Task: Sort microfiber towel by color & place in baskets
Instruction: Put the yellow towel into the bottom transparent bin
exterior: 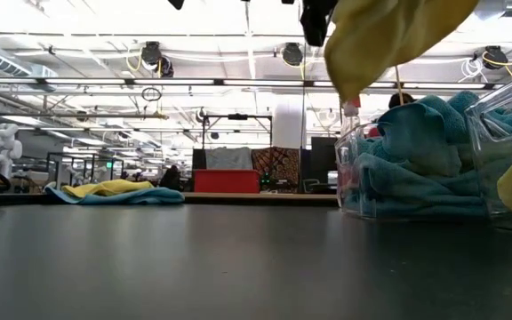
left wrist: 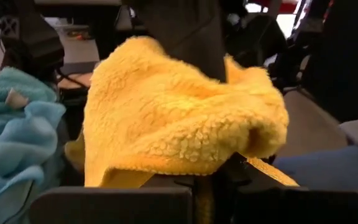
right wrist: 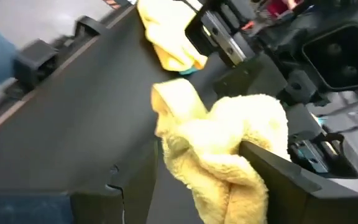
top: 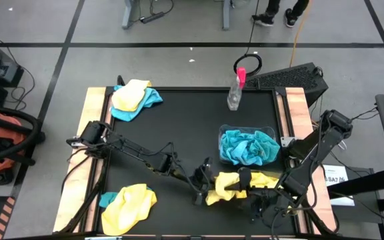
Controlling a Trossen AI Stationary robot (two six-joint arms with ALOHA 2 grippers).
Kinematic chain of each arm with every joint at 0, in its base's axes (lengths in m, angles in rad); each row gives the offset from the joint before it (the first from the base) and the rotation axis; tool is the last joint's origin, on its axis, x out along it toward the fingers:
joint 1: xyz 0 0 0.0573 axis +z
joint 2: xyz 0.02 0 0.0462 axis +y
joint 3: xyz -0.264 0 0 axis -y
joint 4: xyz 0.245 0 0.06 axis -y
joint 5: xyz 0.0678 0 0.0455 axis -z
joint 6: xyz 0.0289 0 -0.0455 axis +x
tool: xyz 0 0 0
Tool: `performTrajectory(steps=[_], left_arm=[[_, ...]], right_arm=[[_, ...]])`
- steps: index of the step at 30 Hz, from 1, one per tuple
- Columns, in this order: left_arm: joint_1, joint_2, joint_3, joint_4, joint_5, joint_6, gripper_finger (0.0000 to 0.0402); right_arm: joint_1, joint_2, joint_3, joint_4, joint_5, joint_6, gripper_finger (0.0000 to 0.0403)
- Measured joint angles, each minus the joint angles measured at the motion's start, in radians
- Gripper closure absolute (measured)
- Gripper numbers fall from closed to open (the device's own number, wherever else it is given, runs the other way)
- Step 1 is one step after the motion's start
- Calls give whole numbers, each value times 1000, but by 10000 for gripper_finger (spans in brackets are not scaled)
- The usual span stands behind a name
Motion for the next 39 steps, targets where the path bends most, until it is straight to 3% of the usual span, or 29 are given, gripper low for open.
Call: performTrajectory(steps=[22, 32, 39], left_arm=[[1, 0, 0, 104, 86, -16, 366], [-4, 0, 0, 116, 121, -24, 363], [-6, 0, 0, 109, 121, -26, 311]], right_arm=[[1, 144, 1, 272, 349, -351, 191], [3, 158, 2, 283, 356, -381, 268], [11, 158, 2, 280, 362, -390, 267]])
